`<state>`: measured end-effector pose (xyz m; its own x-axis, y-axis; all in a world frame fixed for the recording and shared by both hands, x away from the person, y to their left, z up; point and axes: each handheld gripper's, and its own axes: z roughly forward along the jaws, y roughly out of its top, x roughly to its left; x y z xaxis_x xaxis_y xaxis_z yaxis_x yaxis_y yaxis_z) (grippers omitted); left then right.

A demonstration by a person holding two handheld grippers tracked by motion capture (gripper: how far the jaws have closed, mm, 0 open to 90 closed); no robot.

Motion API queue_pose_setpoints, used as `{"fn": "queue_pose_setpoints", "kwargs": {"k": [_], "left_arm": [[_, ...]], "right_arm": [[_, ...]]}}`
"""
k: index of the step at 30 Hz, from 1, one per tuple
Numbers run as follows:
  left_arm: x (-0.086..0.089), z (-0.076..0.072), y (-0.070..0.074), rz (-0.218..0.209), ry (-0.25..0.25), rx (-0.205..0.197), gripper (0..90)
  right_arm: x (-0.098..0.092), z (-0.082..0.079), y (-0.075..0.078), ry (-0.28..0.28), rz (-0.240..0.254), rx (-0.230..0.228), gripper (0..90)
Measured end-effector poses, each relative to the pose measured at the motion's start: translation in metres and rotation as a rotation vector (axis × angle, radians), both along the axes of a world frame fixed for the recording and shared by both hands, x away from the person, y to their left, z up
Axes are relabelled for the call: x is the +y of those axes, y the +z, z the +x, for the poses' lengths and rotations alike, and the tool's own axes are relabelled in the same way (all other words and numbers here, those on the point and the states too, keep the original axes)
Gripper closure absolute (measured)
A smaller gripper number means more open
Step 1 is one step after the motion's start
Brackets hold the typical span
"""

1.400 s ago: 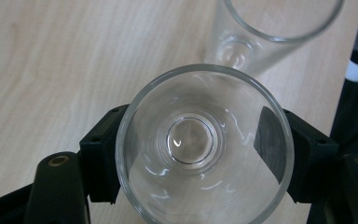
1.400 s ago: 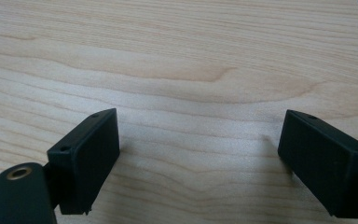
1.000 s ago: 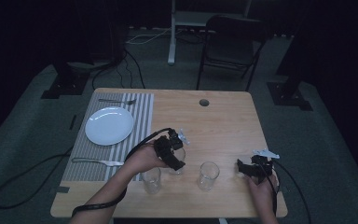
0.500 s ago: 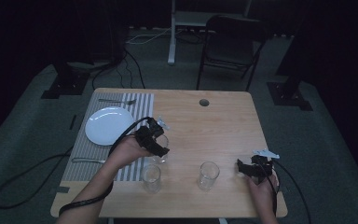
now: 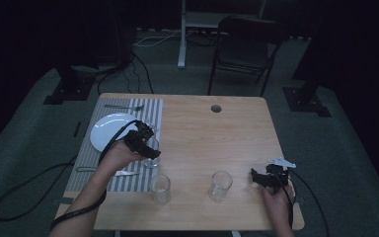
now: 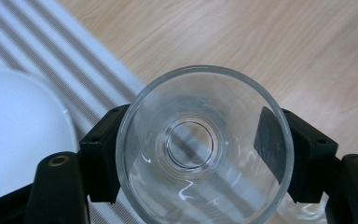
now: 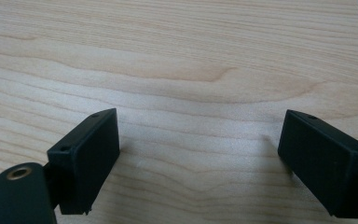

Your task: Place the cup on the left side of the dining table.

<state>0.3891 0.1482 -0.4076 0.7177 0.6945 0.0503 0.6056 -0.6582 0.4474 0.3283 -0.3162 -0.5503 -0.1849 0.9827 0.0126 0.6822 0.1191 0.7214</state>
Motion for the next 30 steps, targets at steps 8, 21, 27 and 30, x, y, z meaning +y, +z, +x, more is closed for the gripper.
{"fn": "queue_pose_setpoints", "kwargs": {"k": [8, 21, 27, 30], "left_arm": [[0.025, 0.007, -0.005, 0.011, 0.072, 0.007, 28.6], [0.054, 0.012, -0.018, 0.018, 0.168, 0.013, 28.6], [0.06, 0.015, -0.02, 0.007, 0.193, 0.022, 28.6], [0.061, 0.016, -0.023, 0.017, 0.191, 0.034, 28.6]], "right_arm": [[0.0, 0.0, 0.0, 0.001, -0.001, -0.001, 12.2], [0.0, 0.0, 0.0, 0.002, -0.001, -0.001, 12.2], [0.0, 0.0, 0.0, 0.001, -0.001, -0.001, 12.2], [0.0, 0.0, 0.0, 0.002, -0.001, -0.001, 12.2]]}}
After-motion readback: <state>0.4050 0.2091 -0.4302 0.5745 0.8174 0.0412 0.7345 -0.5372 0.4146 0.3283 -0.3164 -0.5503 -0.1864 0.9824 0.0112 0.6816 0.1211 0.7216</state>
